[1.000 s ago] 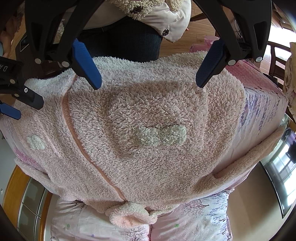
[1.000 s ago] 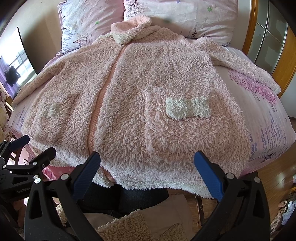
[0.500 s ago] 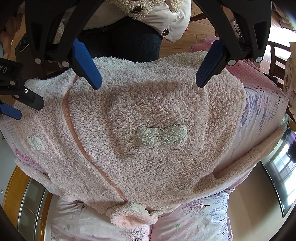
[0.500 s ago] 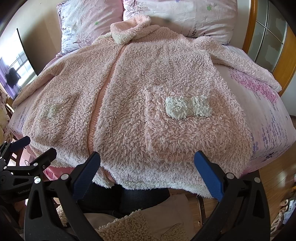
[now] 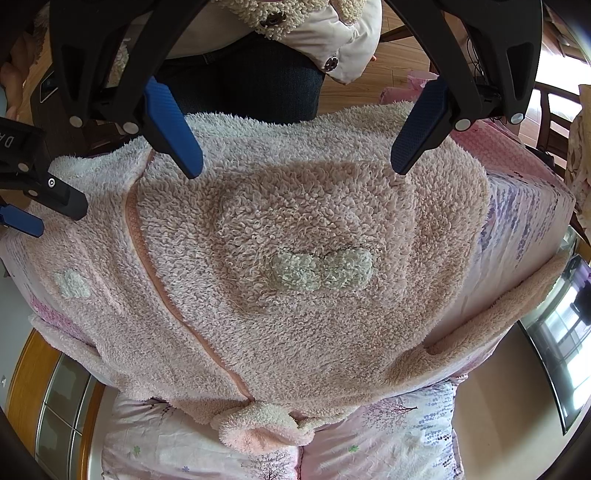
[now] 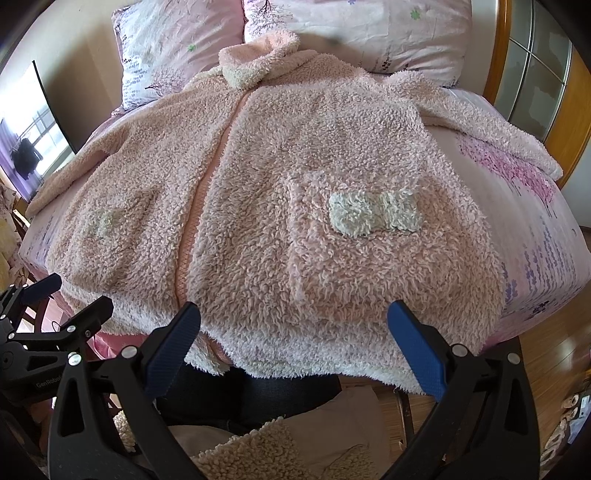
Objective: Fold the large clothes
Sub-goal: 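Grasp the robe sleeve cuff with the right gripper and lift it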
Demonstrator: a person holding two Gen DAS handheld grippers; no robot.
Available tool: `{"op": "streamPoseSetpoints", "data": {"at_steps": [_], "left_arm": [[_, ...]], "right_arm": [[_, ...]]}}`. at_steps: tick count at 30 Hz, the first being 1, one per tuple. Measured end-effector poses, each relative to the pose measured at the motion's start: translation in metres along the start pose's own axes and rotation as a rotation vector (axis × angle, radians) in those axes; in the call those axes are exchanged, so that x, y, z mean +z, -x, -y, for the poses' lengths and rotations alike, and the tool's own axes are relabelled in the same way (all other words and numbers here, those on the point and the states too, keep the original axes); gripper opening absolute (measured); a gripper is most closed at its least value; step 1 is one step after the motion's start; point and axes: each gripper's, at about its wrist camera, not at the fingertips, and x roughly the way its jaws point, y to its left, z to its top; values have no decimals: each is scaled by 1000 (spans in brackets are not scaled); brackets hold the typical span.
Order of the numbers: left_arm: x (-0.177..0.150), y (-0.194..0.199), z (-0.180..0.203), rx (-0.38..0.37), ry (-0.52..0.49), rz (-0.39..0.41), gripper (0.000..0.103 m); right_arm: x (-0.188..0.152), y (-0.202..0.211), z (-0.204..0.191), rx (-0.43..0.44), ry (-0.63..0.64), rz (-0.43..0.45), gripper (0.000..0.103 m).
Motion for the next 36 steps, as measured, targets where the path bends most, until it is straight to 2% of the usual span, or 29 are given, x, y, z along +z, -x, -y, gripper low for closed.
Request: {"op": "streamPoseSetpoints", "data": {"at_steps": [12,15,18,21,26,32,36], "left_arm": [[2,2,-1,-17,1,13,102],[6,3,-4,-27,2,25,102],[15,0,-13,-52,17,25,102],[26,-2,-24,-68,41,26,102],[55,-11,-47,-90,82,27,102],[94,-30,-67,-192,121,29,102],[115,-41,-72,-246,133,31,102]], "right_arm": [[3,0,7,32,-50,32,101],[8,2,13,80,-58,82,101],[21,1,32,163,-98,131,101],[40,-1,66,183,-193,162,101],[76,-2,161,197,-491,234,101],[111,-22,279,160,-857,304,73],[123,-46,343,147,-1049,312,61]]}}
